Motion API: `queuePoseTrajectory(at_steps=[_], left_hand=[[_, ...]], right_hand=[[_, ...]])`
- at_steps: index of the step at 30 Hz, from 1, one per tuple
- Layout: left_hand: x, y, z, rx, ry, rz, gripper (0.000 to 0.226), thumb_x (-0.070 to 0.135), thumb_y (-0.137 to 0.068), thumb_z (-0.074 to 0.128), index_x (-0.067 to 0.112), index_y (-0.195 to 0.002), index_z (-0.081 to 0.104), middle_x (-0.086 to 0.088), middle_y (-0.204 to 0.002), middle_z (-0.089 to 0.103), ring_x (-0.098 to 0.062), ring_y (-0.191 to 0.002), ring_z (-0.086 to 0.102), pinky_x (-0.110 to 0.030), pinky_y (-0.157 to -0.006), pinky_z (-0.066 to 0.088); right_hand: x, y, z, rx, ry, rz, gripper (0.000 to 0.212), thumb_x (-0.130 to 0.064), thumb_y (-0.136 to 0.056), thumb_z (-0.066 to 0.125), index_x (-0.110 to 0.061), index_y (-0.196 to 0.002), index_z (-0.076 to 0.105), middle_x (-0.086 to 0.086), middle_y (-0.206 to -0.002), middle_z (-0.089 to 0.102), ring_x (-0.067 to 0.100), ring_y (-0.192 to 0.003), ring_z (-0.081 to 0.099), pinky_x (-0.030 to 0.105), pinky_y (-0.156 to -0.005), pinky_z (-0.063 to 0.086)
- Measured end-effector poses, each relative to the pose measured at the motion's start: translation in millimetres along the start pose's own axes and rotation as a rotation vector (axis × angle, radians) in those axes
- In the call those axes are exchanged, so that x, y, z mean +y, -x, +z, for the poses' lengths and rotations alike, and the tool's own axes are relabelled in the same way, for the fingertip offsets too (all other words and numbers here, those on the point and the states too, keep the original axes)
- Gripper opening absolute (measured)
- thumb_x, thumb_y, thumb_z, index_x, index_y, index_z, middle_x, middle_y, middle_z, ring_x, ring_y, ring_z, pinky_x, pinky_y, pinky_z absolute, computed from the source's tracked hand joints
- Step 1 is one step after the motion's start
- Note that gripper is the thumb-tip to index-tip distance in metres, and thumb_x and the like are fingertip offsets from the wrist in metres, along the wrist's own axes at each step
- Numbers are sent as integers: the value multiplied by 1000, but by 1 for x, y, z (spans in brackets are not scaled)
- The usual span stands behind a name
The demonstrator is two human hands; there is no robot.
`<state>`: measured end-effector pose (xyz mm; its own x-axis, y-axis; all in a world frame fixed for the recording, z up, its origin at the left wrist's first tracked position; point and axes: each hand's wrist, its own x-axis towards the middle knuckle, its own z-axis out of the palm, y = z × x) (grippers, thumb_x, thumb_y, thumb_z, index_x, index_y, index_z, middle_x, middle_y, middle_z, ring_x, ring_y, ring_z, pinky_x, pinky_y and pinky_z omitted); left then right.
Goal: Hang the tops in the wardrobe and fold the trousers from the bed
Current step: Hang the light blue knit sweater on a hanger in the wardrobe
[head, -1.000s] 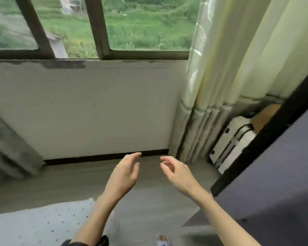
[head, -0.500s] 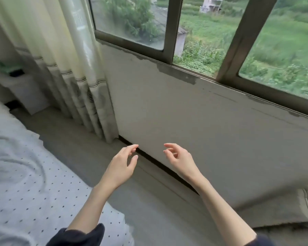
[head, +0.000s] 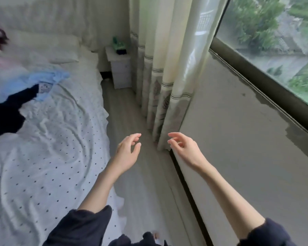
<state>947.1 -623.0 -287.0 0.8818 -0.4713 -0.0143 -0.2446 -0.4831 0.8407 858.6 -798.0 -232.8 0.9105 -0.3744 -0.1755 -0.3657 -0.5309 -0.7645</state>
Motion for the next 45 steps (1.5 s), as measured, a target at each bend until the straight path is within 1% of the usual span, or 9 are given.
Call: queuePoseTrajectory(at_steps=[3,9,14,17,27,32,35,39,45], left_hand=[[-15,-41,-21,59,12,-74,33,19,-97,45,22,-130,49,8,-121,52,-6,-109,49,-30,-97,42],[-53,-99,-60,196,-32,-213,33,17,-97,46,17,-129,51,1,-122,54,-9,-107,51,-26,-95,41],[-100,-175,-103,326,-32,-367,32,17,-97,45,17,-128,51,0,-128,53,-11,-111,52,-30,-96,43],[-119,-236,-135,444,-17,-440,33,15,-97,45,15,-129,51,-2,-128,54,-12,-112,52,-22,-93,40],[-184,-356,-227,639,1,-606,33,15,-97,44,16,-129,51,0,-127,53,-7,-107,49,-25,-95,42],[-247,-414,-260,681,47,-702,32,16,-97,44,18,-128,52,-3,-127,53,-9,-108,50,-23,-93,40],[-289,-461,-289,658,49,-750,33,16,-98,43,16,-130,51,-6,-128,52,-14,-113,50,-18,-93,35],[-330,-520,-325,619,56,-819,35,16,-99,40,16,-133,46,-6,-133,48,-17,-120,46,-21,-97,34],[-382,-587,-360,523,84,-934,38,16,-99,38,20,-137,41,-2,-141,42,-16,-129,39,-25,-106,28]], right_hand=[[-19,-66,8,-101,14,-53,29,-19,-95,47,-18,-122,57,-4,-100,64,12,-89,59,22,-81,43],[-57,-182,46,-291,30,-164,27,-20,-96,48,-16,-121,58,3,-106,68,17,-96,64,27,-88,47],[-100,-300,91,-470,49,-279,27,-17,-97,49,-13,-122,59,5,-110,67,15,-96,62,16,-84,41],[-139,-383,113,-542,52,-345,26,-17,-96,50,-14,-120,60,4,-103,68,12,-90,61,13,-80,38],[-247,-561,202,-779,110,-452,25,-17,-97,47,-17,-119,59,5,-102,69,22,-98,63,32,-92,47],[-277,-644,269,-866,199,-470,26,-15,-98,46,-17,-121,58,6,-105,68,21,-95,64,27,-85,49],[-303,-701,313,-881,252,-453,27,-15,-98,44,-16,-122,57,8,-107,66,22,-97,63,33,-87,49],[-335,-771,366,-882,353,-471,29,-16,-99,42,-17,-125,56,7,-113,65,20,-98,61,23,-74,42],[-358,-864,446,-948,503,-476,32,-19,-99,41,-15,-129,52,8,-121,61,19,-99,57,23,-78,38]])
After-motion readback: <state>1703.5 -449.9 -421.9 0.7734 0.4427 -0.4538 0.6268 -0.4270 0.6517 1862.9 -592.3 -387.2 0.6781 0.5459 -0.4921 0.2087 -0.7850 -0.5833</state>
